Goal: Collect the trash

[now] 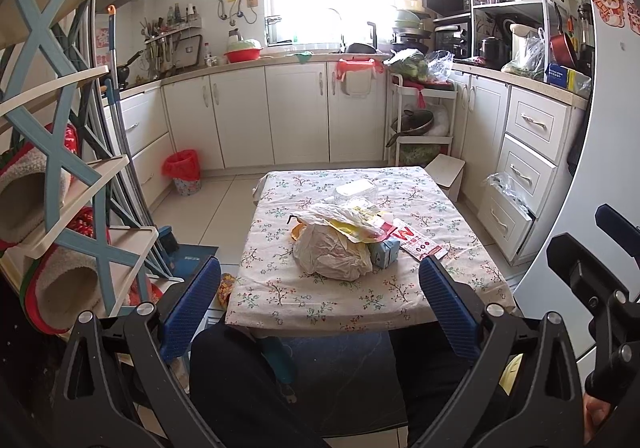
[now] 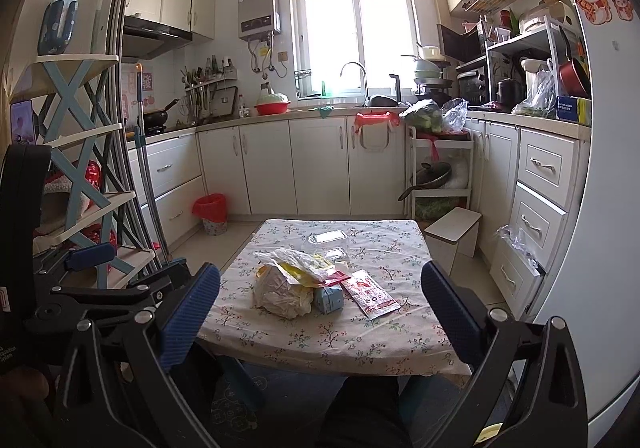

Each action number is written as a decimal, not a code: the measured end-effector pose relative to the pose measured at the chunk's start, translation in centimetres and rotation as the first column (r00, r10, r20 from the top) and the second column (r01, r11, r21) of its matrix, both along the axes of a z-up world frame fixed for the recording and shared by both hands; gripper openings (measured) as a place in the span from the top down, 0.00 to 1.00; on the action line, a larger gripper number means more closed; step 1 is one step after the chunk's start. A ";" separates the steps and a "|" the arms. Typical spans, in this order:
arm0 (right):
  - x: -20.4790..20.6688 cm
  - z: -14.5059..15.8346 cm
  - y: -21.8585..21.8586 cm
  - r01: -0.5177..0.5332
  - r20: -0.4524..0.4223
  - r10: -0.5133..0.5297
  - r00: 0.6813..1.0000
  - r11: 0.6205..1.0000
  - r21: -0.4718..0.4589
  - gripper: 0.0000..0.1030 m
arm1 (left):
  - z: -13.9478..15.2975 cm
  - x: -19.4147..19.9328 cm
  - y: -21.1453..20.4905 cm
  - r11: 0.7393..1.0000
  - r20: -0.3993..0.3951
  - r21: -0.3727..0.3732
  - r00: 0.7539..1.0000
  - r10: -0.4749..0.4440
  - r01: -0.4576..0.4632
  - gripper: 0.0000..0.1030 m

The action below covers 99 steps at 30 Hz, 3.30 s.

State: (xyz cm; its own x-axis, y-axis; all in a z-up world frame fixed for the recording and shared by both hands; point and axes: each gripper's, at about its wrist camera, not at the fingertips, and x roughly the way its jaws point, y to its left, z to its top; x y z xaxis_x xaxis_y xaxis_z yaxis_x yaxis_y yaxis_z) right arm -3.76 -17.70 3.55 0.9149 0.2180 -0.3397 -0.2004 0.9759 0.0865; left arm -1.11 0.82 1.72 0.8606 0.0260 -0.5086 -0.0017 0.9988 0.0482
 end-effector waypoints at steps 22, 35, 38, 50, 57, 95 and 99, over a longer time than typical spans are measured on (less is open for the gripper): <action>0.2 -0.5 0.3 0.006 -0.024 -0.006 1.000 1.000 0.007 0.06 | -1.0 -0.2 0.0 1.000 -0.007 -0.006 1.000 0.002 -0.002 0.07; 0.9 -1.1 0.2 0.002 -0.051 -0.002 0.999 1.000 0.009 0.06 | -1.4 0.6 0.1 1.000 -0.031 -0.018 1.000 -0.004 0.004 0.07; 1.6 -1.4 0.1 0.002 -0.055 -0.002 0.998 1.000 -0.002 0.06 | -1.9 1.4 0.6 1.000 -0.038 -0.019 0.999 -0.009 0.008 0.07; 11.9 -8.4 -1.6 -0.016 -0.247 -0.008 0.969 0.995 -0.094 0.06 | -7.8 10.1 4.8 0.995 -0.175 -0.101 0.985 0.002 -0.020 0.08; 20.1 -14.3 -3.4 -0.024 -0.416 -0.013 0.909 0.996 -0.084 0.06 | -11.5 18.4 4.2 0.975 -0.248 -0.221 0.967 -0.054 -0.003 0.08; 27.3 -14.4 -0.7 -0.157 -0.338 0.135 0.932 0.987 -0.039 0.20 | -20.4 33.5 7.6 0.888 -0.394 -0.447 0.915 -0.092 -0.103 0.73; 28.7 -13.5 3.5 -0.270 -0.326 0.240 0.914 0.962 -0.047 0.20 | -20.5 33.8 7.4 0.886 -0.387 -0.455 0.916 -0.102 -0.094 0.73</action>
State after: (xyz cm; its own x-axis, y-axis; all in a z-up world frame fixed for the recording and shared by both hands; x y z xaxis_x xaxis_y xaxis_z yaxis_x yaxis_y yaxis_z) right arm 24.96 -14.25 -9.93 0.6752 0.3851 -0.6292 -0.4202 0.9018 0.1011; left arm 32.64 8.24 -18.83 0.5884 -0.2948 -0.7529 -0.0766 0.9067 -0.4149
